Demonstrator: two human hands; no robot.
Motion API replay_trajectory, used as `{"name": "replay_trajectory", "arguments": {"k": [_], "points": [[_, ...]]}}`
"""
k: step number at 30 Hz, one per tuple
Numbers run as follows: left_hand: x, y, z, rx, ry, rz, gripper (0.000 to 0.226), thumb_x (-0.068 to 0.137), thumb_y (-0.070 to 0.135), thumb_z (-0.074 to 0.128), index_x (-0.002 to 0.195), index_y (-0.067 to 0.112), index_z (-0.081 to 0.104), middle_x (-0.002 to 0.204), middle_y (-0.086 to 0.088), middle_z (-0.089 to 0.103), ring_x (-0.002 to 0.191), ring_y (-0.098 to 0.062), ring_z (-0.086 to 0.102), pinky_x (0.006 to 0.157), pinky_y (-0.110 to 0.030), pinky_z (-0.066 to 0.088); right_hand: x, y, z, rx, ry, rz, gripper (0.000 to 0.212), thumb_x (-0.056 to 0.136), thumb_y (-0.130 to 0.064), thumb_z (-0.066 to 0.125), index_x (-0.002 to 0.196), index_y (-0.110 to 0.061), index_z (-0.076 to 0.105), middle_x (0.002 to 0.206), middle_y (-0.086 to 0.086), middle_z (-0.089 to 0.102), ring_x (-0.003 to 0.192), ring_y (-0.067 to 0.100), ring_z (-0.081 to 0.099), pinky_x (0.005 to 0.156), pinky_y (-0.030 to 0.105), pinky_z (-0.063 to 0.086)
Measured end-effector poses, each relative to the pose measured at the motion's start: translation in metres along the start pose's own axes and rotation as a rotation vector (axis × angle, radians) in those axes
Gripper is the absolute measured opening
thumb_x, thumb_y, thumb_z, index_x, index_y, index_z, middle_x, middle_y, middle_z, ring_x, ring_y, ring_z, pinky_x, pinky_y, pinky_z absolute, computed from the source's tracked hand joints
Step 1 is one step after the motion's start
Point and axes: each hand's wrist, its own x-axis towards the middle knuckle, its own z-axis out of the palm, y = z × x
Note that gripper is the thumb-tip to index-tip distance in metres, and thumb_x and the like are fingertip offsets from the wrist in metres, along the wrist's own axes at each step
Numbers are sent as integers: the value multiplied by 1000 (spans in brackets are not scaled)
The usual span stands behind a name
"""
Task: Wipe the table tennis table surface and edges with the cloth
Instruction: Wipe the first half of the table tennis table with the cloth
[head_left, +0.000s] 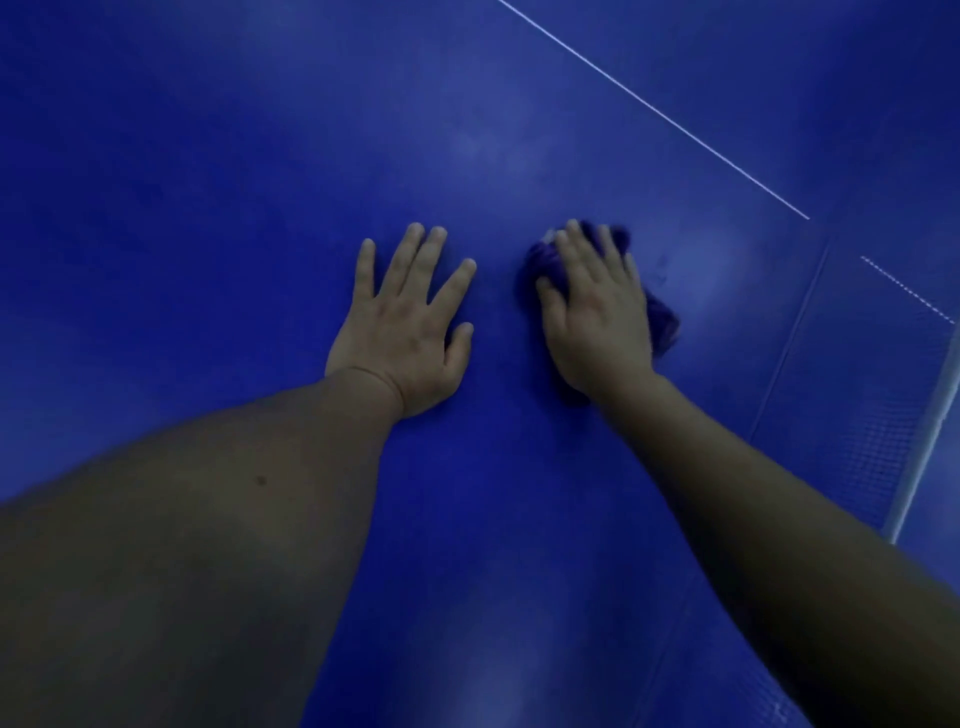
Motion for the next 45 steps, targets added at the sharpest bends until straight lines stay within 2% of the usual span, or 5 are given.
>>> {"name": "replay_trajectory", "arguments": {"k": [11, 18, 25, 34, 45], "points": [[1, 1, 1, -2, 7, 25, 67, 97, 49, 22, 159, 23, 21, 168, -10, 9, 156, -26, -1, 122, -62, 4, 33, -21, 2, -21, -1, -94, 61, 101, -45, 32, 154, -16, 38, 163, 0, 31, 153, 23, 17, 124, 48, 14], [1, 1, 1, -1, 5, 38, 65, 98, 47, 26, 158, 21, 27, 168, -12, 14, 156, -29, 5, 121, -64, 8, 52, 44, -22, 6, 147, 329, 54, 102, -34, 44, 151, -11, 42, 160, 5, 36, 151, 29, 23, 121, 49, 18], [1, 2, 1, 21, 6, 48, 66, 96, 46, 29, 156, 19, 32, 166, -14, 19, 155, -30, 11, 119, -66, 12, 76, -2, -8, 1, 47, 73, 58, 102, -43, 37, 154, -17, 38, 163, -1, 31, 153, 24, 17, 124, 47, 11], [1, 1, 1, 7, 2, 54, 64, 97, 45, 30, 155, 19, 33, 166, -14, 17, 155, -31, 9, 120, -65, 8, 66, 79, -30, 85, 212, 572, 54, 102, -38, 42, 150, -13, 42, 159, 4, 37, 149, 28, 25, 120, 51, 18], [-1, 0, 0, 51, -28, 174, 65, 98, 52, 28, 155, 20, 32, 165, -13, 21, 154, -36, 11, 118, -69, 9, 89, 91, -36, 40, 165, 506, 55, 103, -41, 39, 152, -16, 38, 162, 0, 33, 151, 24, 21, 120, 49, 18]]}}
